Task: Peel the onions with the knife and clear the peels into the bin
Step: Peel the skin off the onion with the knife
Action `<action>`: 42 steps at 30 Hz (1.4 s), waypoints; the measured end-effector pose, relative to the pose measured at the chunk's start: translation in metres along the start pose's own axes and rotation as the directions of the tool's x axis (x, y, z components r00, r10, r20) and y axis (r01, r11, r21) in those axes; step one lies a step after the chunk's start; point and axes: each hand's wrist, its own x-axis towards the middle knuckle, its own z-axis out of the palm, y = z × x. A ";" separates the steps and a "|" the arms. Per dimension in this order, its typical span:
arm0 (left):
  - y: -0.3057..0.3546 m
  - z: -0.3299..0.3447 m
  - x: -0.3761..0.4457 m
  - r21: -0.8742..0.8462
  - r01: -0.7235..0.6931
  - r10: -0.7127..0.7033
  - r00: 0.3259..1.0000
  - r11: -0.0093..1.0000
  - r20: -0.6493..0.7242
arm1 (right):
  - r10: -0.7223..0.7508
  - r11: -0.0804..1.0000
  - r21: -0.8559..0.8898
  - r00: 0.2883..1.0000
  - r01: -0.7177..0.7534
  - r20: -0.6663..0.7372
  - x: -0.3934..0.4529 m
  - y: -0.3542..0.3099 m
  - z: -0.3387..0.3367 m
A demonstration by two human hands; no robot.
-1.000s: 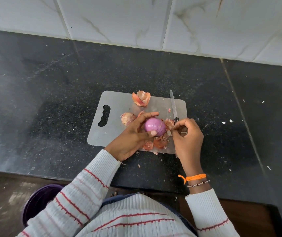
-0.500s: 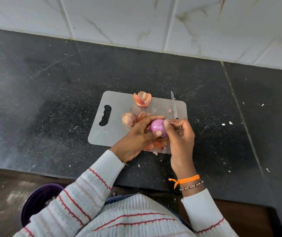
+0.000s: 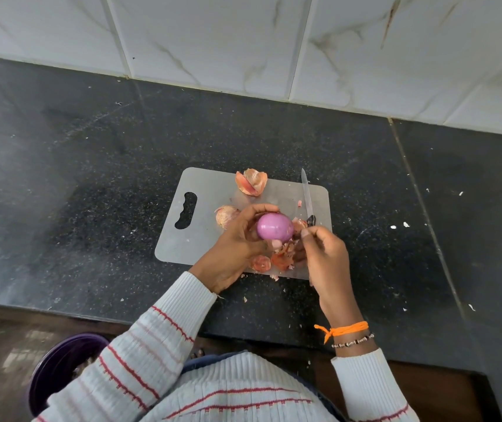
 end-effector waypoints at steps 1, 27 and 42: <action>-0.001 -0.001 0.001 -0.010 -0.011 0.011 1.000 1.000 -0.016 | 0.041 0.999 0.002 0.998 -0.041 0.047 0.000 0.000 0.000; 0.007 0.006 0.000 0.700 -0.324 0.437 0.899 0.637 0.019 | -0.409 0.911 -0.035 0.911 0.410 0.046 -0.010 -0.008 -0.002; 0.007 0.030 -0.009 0.689 -0.205 0.469 0.856 0.696 -0.219 | -0.554 0.797 -0.371 0.822 0.477 -0.132 -0.019 -0.013 0.014</action>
